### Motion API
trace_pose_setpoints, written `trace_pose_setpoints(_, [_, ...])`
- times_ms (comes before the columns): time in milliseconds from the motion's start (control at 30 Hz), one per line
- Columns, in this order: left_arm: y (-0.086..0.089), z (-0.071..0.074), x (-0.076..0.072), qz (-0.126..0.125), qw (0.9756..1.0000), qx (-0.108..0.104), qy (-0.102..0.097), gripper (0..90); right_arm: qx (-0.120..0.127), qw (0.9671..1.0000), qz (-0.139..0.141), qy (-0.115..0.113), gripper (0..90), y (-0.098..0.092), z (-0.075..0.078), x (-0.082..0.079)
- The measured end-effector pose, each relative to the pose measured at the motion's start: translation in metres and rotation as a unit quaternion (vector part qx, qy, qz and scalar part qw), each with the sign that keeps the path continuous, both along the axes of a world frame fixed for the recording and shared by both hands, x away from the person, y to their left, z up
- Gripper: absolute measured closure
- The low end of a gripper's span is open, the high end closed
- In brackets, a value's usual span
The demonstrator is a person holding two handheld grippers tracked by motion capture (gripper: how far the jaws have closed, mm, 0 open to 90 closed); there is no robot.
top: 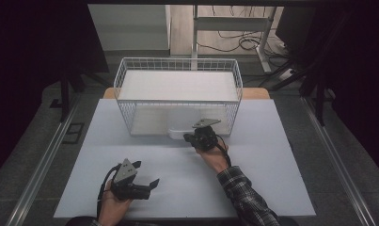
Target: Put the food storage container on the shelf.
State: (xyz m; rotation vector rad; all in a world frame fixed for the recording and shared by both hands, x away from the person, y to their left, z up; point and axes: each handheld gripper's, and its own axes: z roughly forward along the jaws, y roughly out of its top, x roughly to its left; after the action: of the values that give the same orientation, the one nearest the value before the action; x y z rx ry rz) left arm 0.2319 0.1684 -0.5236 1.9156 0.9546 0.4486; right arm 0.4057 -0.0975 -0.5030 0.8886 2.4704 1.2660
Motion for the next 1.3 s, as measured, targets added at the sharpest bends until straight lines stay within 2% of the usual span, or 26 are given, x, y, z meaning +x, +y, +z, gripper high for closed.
trace_pose_setpoints(367, [0.003,-0.004,0.004,0.0,0.9998,-0.01,0.018,7.2,-0.018,0.9997,-0.003,-0.018,88.1,0.014,0.001,0.014])
trace_pose_setpoints(700, [0.001,-0.005,0.004,-0.013,0.9997,-0.011,0.019,6.8,-0.031,0.999,-0.012,-0.029,88.1,0.02,0.004,0.026])
trace_pose_setpoints(833, [-0.003,-0.006,0.004,-0.022,0.9996,-0.005,0.02,6.5,-0.033,0.9988,-0.02,-0.028,88.2,0.02,0.004,0.032])
trace_pose_setpoints(1000, [-0.002,-0.006,0.004,-0.022,0.9995,-0.009,0.022,6.5,-0.034,0.9986,-0.028,-0.027,88.1,0.02,0.003,0.036])
trace_pose_setpoints(1133, [-0.001,-0.006,0.004,-0.021,0.9994,-0.013,0.023,6.5,-0.038,0.9984,-0.028,-0.029,87.3,0.019,0.003,0.036])
trace_pose_setpoints(1300, [-0.001,-0.006,0.004,-0.022,0.9994,-0.011,0.023,6.5,-0.034,0.9986,-0.028,-0.03,81.5,0.016,0.008,0.031])
